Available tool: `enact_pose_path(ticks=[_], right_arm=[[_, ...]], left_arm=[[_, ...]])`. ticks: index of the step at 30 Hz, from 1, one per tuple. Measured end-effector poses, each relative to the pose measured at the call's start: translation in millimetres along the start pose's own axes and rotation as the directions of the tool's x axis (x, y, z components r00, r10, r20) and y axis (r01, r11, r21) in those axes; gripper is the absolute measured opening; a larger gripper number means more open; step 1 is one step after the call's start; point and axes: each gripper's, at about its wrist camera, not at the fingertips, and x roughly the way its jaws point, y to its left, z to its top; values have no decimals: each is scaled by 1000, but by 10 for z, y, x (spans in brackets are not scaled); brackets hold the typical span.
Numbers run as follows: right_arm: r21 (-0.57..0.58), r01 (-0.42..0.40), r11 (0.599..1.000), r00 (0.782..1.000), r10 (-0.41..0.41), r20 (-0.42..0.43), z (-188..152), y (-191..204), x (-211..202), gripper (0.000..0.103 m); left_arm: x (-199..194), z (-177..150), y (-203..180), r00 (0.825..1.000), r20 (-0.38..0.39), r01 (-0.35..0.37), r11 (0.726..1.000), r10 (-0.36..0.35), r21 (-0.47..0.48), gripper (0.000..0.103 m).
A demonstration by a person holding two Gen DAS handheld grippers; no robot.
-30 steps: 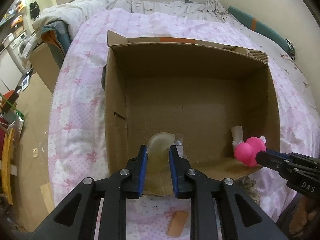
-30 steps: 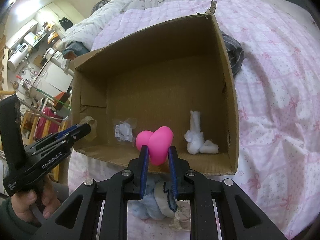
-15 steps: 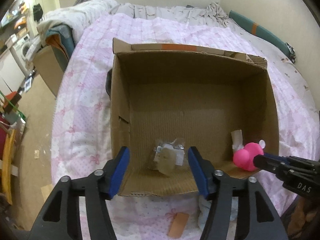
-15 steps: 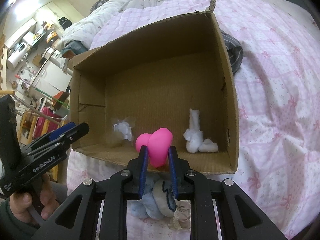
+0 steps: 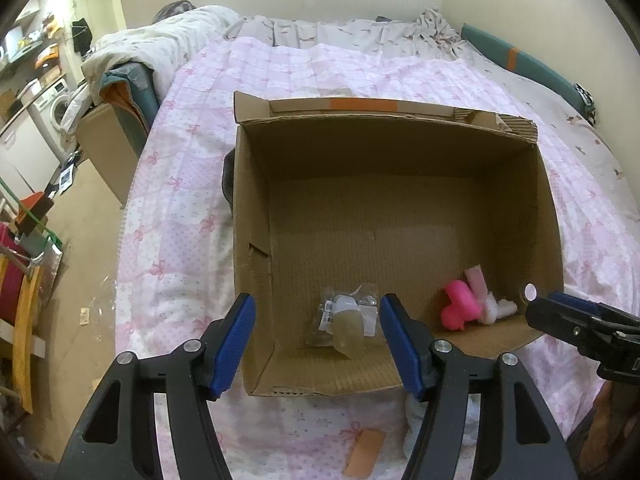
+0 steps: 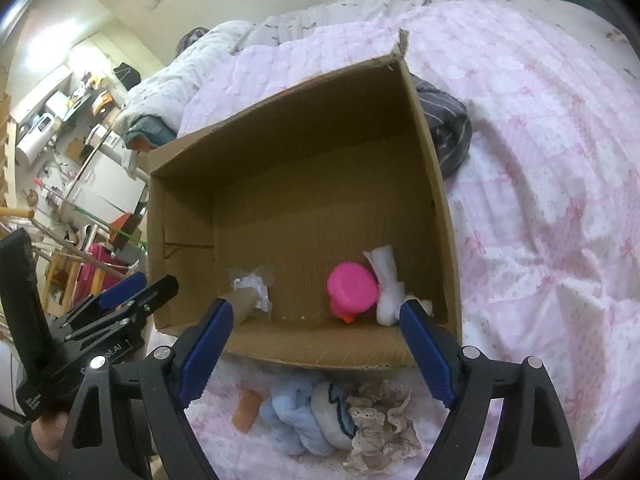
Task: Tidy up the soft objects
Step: 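Open the left gripper to drop the tan piece while the right gripper drops the pink sponge, then move both open grippers back from the box toward the items on the bed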
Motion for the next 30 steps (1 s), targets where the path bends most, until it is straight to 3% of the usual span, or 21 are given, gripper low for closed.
enact_pose_path(ticks=[19,24,26,30], right_arm=[[0,17,1000,1000,-17,5,-5,-14,-5,91],[-4,12,1000,1000,-12,23,16,-5,-59,92],[9,-10,1000,999,9,48,19,-18,-116,101],[21,-9,1000,997,8,75,12,-34,-204,103]], left_arm=[[-30,6,-15,998,17,-62,998,61,7,62],[-71,7,18,999,14,-34,999,35,-8,62],[-87,-12,38,1000,-7,-11,1000,11,-17,62],[-200,-22,100,1000,15,17,999,-16,-44,62]])
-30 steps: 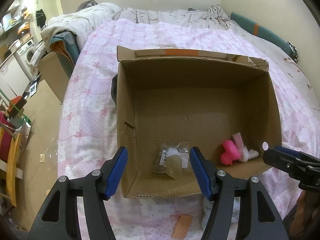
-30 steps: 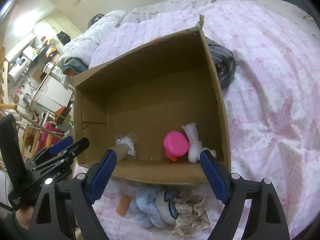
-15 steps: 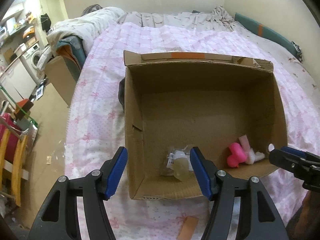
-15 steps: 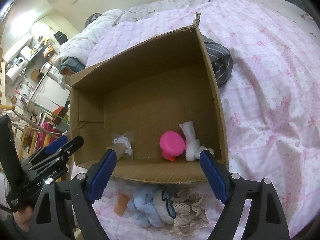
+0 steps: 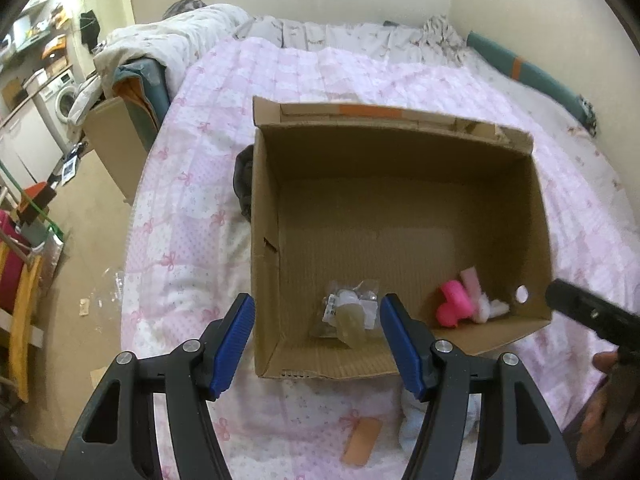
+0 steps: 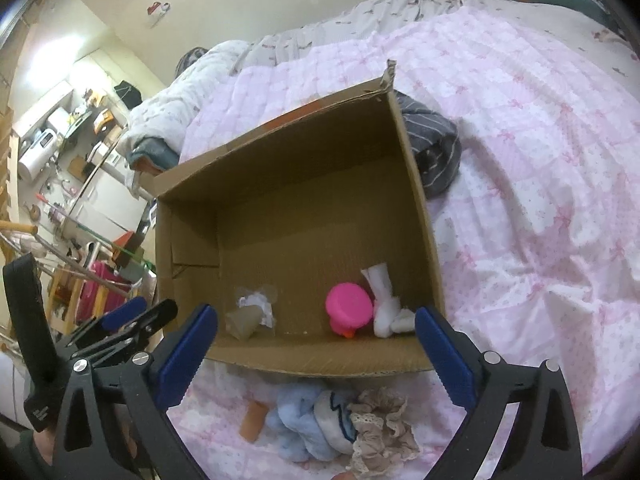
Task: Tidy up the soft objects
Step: 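Move both open grippers back from the box toward the items on the bed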
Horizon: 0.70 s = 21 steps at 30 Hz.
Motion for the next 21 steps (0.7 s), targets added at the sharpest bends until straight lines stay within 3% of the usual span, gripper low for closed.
enact_pose_path(ticks=[5,9,13,21], right_arm=[[-2,15,1000,1000,-15,-10,-36,-1,-49,103],[-23,22,1000,1000,-22,-6,-75,28,-112,103],[-40,27,999,1000,-27,3,-119,48,-180,103],[-32,29,999,999,-28,15,-258,48,-307,103]], left_arm=[[-124,-56,48,999,40,-7,1000,7,-4,62],[-170,-129,50,999,30,-12,1000,12,7,62],[-191,-217,122,1000,4,29,999,-29,-34,62],[-262,-358,180,1000,-9,-27,998,27,-58,62]])
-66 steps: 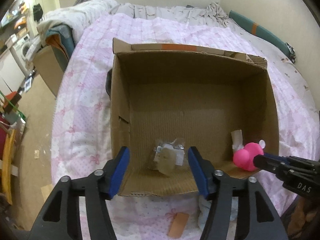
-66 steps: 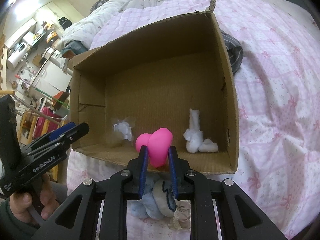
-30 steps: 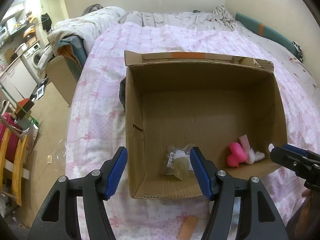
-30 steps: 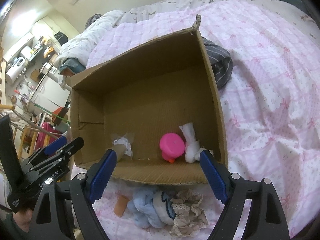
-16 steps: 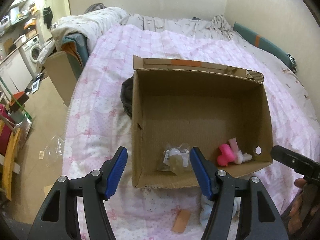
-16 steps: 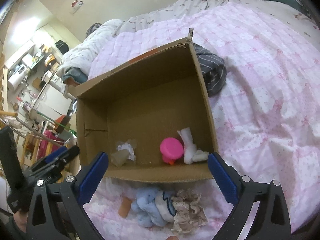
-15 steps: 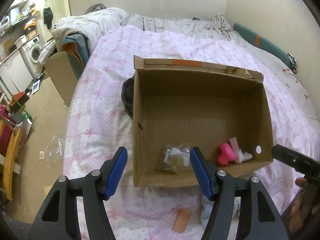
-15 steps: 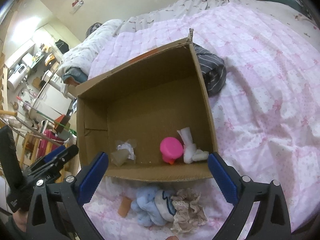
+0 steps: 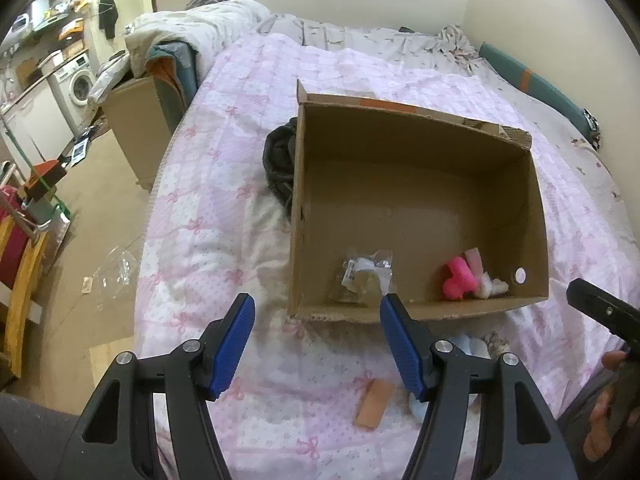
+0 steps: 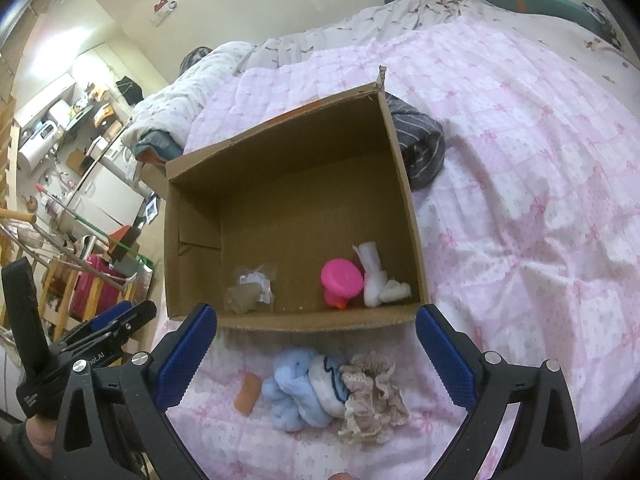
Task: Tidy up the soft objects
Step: 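Move both open grippers back from the box toward the items on the bed, then lower the left gripper and grasp the tan foam piece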
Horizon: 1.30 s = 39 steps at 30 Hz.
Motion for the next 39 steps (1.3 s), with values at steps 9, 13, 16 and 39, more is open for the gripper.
enact_pose_path(ticks=[9,13,16,39], right_arm=[[-47,-21,999,1000,22,2,-124,80,-86,103],[-73,1,997,1000,-2,-14,-190,74,-100,103],[-73,24,997,999,-27,-31,-224,33,-98,103],[82,153,985,972,-136,-190,-325,-357,177,103]], left_arm=[[94,-151,13,998,-60,18,1000,-17,3,86],[177,-233,-46,994,-108,13,999,-9,35,86],[294,-313,-83,986,-166,5,998,4,55,86],[1188,-707,-549,857,-510,164,977,-71,140,27]])
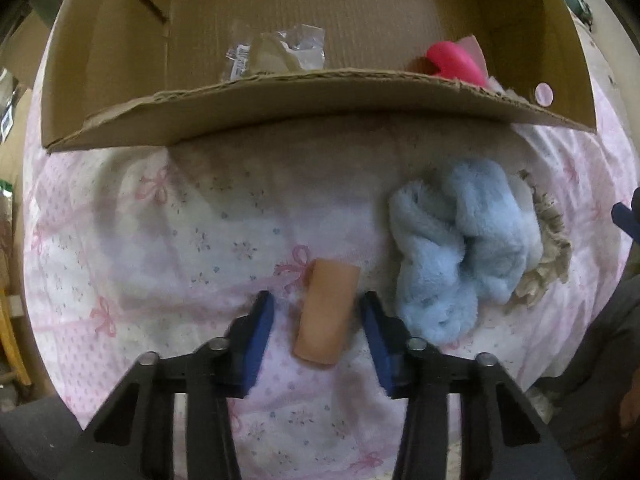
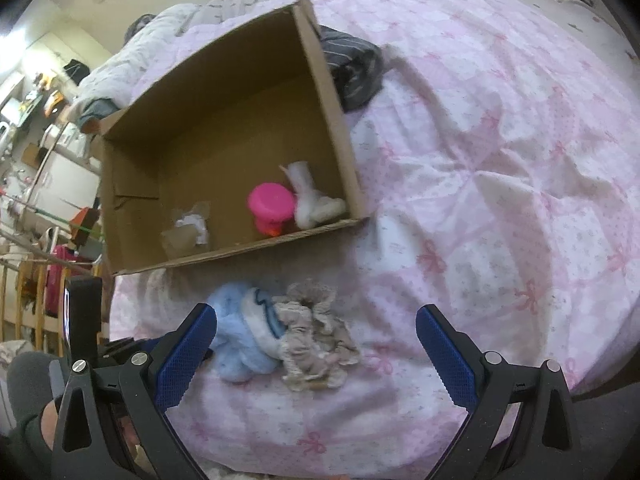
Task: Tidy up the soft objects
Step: 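Lower the left gripper and grasp the tan foam piece, then grasp the beige lace scrunchie with the right gripper and lift it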
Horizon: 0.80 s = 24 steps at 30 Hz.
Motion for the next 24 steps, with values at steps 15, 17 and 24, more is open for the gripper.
enact_pose_path(ticks=[15,17,24], right_arm=[[98,5,995,998,0,-59,41,-182,172,103],[118,-20,993,996,30,-83,35,-207,215,103],[110,-39,993,978,60,-199,-31,-131,471,82]], left_arm=[[-621,-181,412,987,136,104,984,-84,-144,5],[-733,-205,480,983,165,103,980,-74,-170,5],[-891,-214,608,976,203,123,972,-81,-202,5]])
